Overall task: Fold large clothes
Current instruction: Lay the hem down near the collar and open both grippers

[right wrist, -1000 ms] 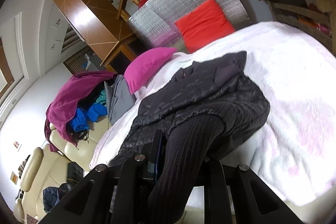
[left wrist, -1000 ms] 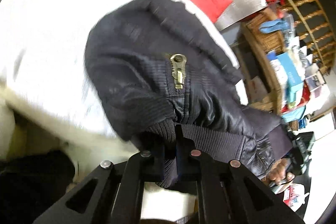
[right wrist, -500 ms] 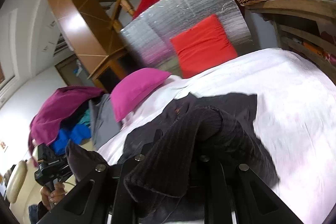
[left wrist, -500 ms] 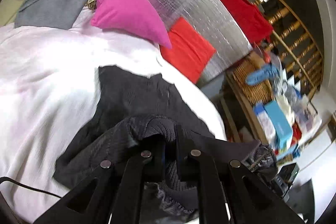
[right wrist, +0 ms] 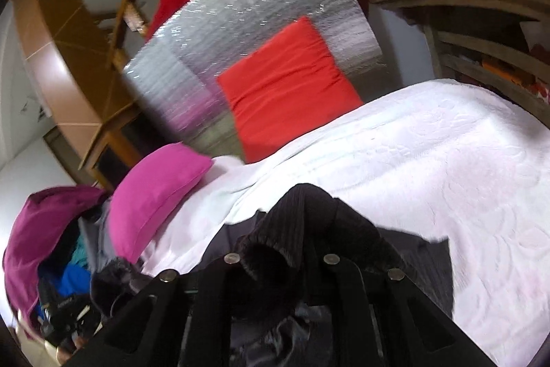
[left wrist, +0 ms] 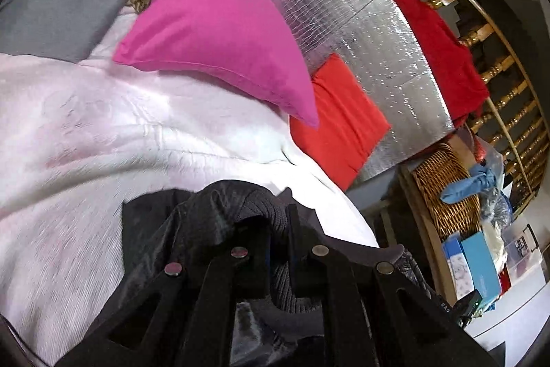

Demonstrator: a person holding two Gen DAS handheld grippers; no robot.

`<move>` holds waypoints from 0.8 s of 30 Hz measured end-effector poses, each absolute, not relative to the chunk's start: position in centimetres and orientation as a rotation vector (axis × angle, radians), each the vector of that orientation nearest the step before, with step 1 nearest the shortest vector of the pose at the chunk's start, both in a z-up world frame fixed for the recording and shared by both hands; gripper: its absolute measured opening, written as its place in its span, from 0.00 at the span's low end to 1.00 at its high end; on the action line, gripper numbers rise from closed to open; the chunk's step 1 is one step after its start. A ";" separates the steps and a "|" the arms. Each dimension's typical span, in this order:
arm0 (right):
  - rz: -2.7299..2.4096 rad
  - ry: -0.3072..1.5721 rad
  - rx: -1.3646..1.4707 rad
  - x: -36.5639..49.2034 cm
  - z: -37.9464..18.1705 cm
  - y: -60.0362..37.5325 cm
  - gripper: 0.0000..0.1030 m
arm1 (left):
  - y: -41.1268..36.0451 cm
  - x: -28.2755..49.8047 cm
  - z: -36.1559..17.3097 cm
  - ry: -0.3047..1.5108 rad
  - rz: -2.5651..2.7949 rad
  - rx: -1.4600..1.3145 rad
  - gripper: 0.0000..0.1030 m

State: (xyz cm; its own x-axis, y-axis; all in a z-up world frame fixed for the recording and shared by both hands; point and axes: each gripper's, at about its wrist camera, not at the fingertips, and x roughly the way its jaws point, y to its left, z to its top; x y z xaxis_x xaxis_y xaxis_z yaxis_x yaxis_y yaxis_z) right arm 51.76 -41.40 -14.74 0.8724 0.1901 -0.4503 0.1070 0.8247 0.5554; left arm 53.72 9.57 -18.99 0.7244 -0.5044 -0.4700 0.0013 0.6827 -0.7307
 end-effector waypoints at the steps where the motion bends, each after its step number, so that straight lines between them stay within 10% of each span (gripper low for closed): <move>1: 0.035 0.526 0.610 53.0 -15.1 -41.6 0.15 | 9.5 54.6 -19.5 0.723 -0.312 -0.779 0.08; 15: -0.093 0.611 0.709 60.1 -21.8 -44.9 0.16 | 6.7 60.8 -24.4 0.805 -0.256 -0.646 0.11; 18: -0.061 0.627 0.809 59.9 -22.3 -46.0 0.38 | 6.5 61.0 -24.7 0.837 -0.238 -0.626 0.12; 20: -0.064 0.604 0.877 58.7 -22.2 -46.8 0.76 | 6.5 60.8 -24.3 0.839 -0.246 -0.619 0.25; 21: -0.080 0.564 0.904 57.5 -21.9 -47.2 0.87 | 6.5 60.5 -23.8 0.833 -0.250 -0.620 0.47; 22: -0.094 0.500 0.921 55.6 -21.3 -47.7 0.87 | 6.8 60.0 -23.2 0.815 -0.236 -0.622 0.71; 24: -0.092 0.485 0.923 53.7 -20.7 -48.1 0.87 | 7.7 58.4 -21.2 0.732 -0.171 -0.629 0.79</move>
State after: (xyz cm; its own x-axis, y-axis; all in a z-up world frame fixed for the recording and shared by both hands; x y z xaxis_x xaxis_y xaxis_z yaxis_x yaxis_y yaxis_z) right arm 53.70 -48.05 -20.67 0.8888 0.1280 -0.4400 0.2804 0.6074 0.7433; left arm 58.41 7.75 -21.19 0.7395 -0.3569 -0.5707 -0.0679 0.8040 -0.5908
